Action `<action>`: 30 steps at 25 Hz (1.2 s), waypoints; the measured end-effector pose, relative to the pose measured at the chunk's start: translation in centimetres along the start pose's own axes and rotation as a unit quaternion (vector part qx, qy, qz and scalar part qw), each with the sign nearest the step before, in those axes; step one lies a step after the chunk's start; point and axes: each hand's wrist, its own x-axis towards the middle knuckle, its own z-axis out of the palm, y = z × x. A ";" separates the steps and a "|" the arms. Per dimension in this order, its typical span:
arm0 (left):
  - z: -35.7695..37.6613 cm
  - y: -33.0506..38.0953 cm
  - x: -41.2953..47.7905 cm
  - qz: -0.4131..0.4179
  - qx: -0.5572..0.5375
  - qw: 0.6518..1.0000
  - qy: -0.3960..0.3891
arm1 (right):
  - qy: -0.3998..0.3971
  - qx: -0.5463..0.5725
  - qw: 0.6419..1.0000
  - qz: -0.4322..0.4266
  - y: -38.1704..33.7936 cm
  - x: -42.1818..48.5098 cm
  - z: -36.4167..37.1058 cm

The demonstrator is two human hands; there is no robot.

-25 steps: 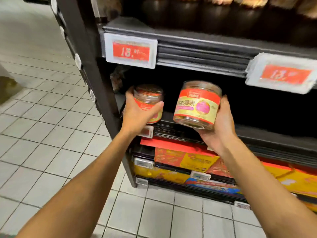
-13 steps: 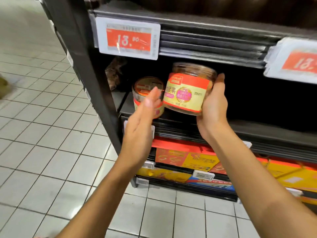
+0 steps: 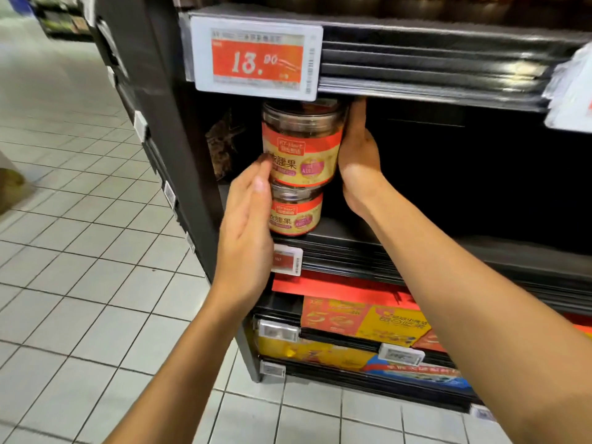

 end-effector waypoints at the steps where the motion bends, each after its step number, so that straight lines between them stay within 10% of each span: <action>1: -0.3 -0.4 -0.4 0.015 0.027 0.999 0.011 | 0.016 -0.009 1.000 -0.003 0.3 -0.1 0.1; 5: -0.6 -0.4 0.3 -0.040 0.033 0.997 0.050 | 0.119 0.022 0.992 -0.026 1.5 -1.7 -0.4; 13: -0.6 -0.6 1.1 -0.094 -0.012 0.995 -0.025 | 0.062 0.034 0.997 -0.020 3.5 -4.2 -0.7; 18: -0.6 1.4 0.1 -0.106 0.097 0.989 -0.029 | -0.075 -0.034 0.997 0.014 3.0 -5.0 -1.6; 24: -3.8 12.8 -9.4 -0.311 0.040 0.949 0.019 | -0.126 -0.040 0.986 0.098 -2.7 -15.0 -4.8; 30: -13.1 25.7 -25.3 -0.323 0.019 0.905 0.277 | -0.431 0.004 0.898 0.084 -9.5 -32.5 -0.6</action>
